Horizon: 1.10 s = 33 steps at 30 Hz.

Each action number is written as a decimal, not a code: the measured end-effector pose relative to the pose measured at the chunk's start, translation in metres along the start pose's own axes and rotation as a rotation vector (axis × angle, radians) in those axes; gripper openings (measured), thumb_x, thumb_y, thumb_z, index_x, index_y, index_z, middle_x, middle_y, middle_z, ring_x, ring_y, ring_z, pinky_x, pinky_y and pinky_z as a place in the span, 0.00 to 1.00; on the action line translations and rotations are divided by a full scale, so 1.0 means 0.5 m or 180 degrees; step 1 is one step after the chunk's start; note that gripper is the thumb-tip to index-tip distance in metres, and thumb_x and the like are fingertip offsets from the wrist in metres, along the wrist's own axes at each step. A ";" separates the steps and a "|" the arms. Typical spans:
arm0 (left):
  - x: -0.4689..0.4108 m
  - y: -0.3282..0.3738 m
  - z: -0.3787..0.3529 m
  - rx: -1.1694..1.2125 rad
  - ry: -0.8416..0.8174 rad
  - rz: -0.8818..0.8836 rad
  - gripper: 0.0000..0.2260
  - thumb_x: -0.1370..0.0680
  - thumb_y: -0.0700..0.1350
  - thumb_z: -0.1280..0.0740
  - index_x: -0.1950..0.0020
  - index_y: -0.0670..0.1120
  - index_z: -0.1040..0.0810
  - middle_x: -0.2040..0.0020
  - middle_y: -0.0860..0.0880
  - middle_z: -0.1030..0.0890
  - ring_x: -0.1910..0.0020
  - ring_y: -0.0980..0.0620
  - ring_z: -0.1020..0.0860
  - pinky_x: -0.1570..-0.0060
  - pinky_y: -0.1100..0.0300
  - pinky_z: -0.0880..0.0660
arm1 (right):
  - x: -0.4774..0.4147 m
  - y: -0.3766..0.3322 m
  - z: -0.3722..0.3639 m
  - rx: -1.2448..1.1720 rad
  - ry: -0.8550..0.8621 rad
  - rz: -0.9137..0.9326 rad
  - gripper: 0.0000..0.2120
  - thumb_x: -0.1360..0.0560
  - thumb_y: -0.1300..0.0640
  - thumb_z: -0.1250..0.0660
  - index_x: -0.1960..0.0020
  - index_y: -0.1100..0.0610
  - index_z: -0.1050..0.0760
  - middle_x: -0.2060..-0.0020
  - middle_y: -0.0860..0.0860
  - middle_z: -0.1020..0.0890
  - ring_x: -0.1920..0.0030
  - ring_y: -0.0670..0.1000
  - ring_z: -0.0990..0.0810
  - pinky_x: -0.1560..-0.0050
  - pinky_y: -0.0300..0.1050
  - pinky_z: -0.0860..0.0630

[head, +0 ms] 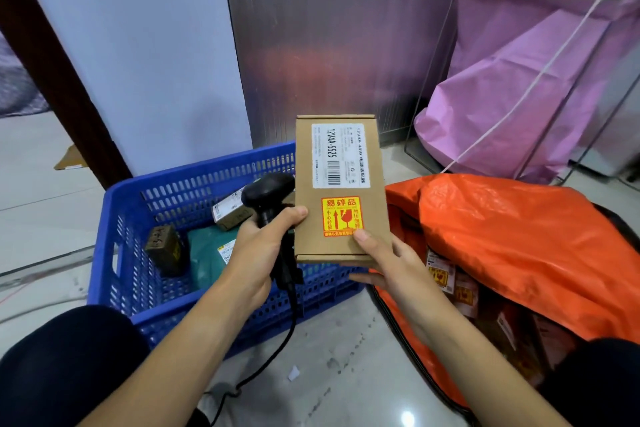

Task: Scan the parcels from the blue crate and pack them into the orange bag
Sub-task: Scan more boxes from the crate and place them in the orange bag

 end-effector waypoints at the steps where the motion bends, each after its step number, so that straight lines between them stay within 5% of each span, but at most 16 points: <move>1: 0.002 -0.001 -0.003 -0.0035 -0.0035 -0.0011 0.08 0.22 0.43 0.27 0.43 0.46 0.17 0.49 0.46 0.11 0.51 0.47 0.13 0.50 0.52 0.18 | 0.002 -0.003 -0.001 -0.0046 -0.0026 -0.0013 0.17 0.23 0.47 0.30 0.35 0.51 0.22 0.46 0.47 0.13 0.45 0.49 0.14 0.41 0.54 0.18; 7: 0.004 -0.002 0.000 0.0078 -0.0012 0.0150 0.20 0.27 0.52 0.23 0.38 0.46 0.17 0.46 0.44 0.12 0.50 0.44 0.13 0.56 0.49 0.17 | 0.006 -0.022 0.016 0.0072 -0.0379 0.0027 0.21 0.23 0.50 0.27 0.33 0.54 0.24 0.47 0.56 0.13 0.52 0.61 0.13 0.43 0.60 0.19; 11: -0.001 0.018 0.014 0.0461 0.0017 0.0299 0.28 0.34 0.57 0.22 0.37 0.46 0.16 0.45 0.45 0.12 0.46 0.44 0.13 0.43 0.44 0.20 | 0.013 -0.033 0.041 0.0346 -0.0930 -0.0063 0.25 0.27 0.47 0.27 0.33 0.52 0.25 0.46 0.58 0.13 0.51 0.65 0.14 0.42 0.60 0.19; 13: -0.004 0.032 0.024 0.0458 0.0087 0.0177 0.25 0.32 0.55 0.23 0.38 0.46 0.16 0.46 0.45 0.12 0.47 0.46 0.13 0.45 0.46 0.20 | 0.014 -0.034 0.051 0.0422 -0.1007 -0.0050 0.24 0.27 0.48 0.28 0.32 0.50 0.25 0.44 0.55 0.13 0.47 0.62 0.14 0.42 0.57 0.19; 20: -0.013 0.026 0.037 0.0155 0.0361 0.0125 0.18 0.26 0.51 0.23 0.40 0.44 0.15 0.46 0.42 0.12 0.58 0.50 0.18 0.70 0.60 0.24 | -0.004 -0.035 0.070 -0.0026 -0.0363 0.0020 0.23 0.27 0.50 0.26 0.35 0.56 0.22 0.45 0.57 0.13 0.47 0.58 0.13 0.46 0.57 0.18; 25: -0.017 0.019 0.032 0.0445 0.0122 0.0293 0.18 0.20 0.53 0.30 0.39 0.40 0.19 0.53 0.44 0.13 0.73 0.52 0.29 0.76 0.62 0.30 | -0.020 -0.040 0.102 -0.0171 0.0038 0.0087 0.24 0.30 0.47 0.27 0.37 0.56 0.19 0.47 0.57 0.13 0.48 0.58 0.13 0.43 0.61 0.18; 30: -0.020 0.047 0.045 0.0666 0.0127 0.0172 0.11 0.19 0.50 0.32 0.57 0.46 0.26 0.64 0.47 0.24 0.76 0.53 0.34 0.78 0.62 0.35 | -0.027 -0.041 0.140 -0.0084 0.0449 0.0084 0.23 0.30 0.44 0.27 0.40 0.56 0.19 0.50 0.56 0.12 0.51 0.56 0.12 0.51 0.53 0.17; 33: -0.021 0.061 0.049 0.0485 0.0091 0.0033 0.09 0.20 0.48 0.31 0.57 0.45 0.25 0.64 0.48 0.26 0.76 0.53 0.34 0.78 0.62 0.34 | -0.029 -0.036 0.149 -0.0013 0.0550 0.0020 0.21 0.29 0.45 0.27 0.41 0.57 0.18 0.52 0.56 0.12 0.52 0.57 0.12 0.49 0.55 0.17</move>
Point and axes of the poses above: each hand's wrist, its own x-axis away from the middle knuckle, its own z-axis out of the back of the hand, y = z × x, the point moved 4 cm from there along -x, towards the middle knuckle
